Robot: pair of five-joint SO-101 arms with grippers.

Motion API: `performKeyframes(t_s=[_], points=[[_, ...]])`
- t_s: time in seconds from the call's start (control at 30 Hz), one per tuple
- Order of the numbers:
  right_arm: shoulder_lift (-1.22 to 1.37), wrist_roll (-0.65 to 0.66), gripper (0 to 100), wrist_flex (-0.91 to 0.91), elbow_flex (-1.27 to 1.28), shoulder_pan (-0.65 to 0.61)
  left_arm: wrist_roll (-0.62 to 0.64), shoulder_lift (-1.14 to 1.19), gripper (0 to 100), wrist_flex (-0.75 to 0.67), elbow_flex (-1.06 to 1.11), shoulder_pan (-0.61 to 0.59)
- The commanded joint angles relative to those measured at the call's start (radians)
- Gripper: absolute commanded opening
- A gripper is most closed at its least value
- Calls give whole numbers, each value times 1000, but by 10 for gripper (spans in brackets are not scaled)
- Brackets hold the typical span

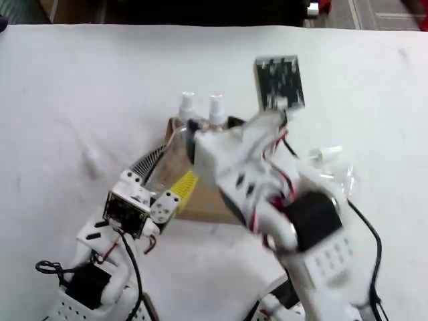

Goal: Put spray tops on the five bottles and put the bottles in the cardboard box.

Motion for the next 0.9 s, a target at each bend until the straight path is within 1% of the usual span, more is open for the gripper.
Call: performKeyframes(t_s=[0.0,0.13,0.2,0.4,0.43,0.57,0.6,0.67,0.87], points=[[59,-35,230,-22,-21,31,14,-13,20,-32,-38,-13],[61,-34,227,-21,-31,-53,11,-13,20,-32,-38,-12],[65,-34,227,-22,-29,-73,11,-13,20,-32,-38,-13],[79,-35,221,-27,-29,-54,8,-13,20,-32,-37,-12],[76,-35,205,-24,-29,-58,8,-13,20,-32,-37,-12],[70,-31,81,-24,-29,-59,6,-13,20,-32,-37,-15],[74,-14,71,-25,-29,-59,6,-13,20,-32,-37,-15],[79,28,77,-27,-29,-61,6,-13,20,-32,-34,-10],[81,25,87,-28,-29,-61,6,-13,20,-32,-32,-8]])
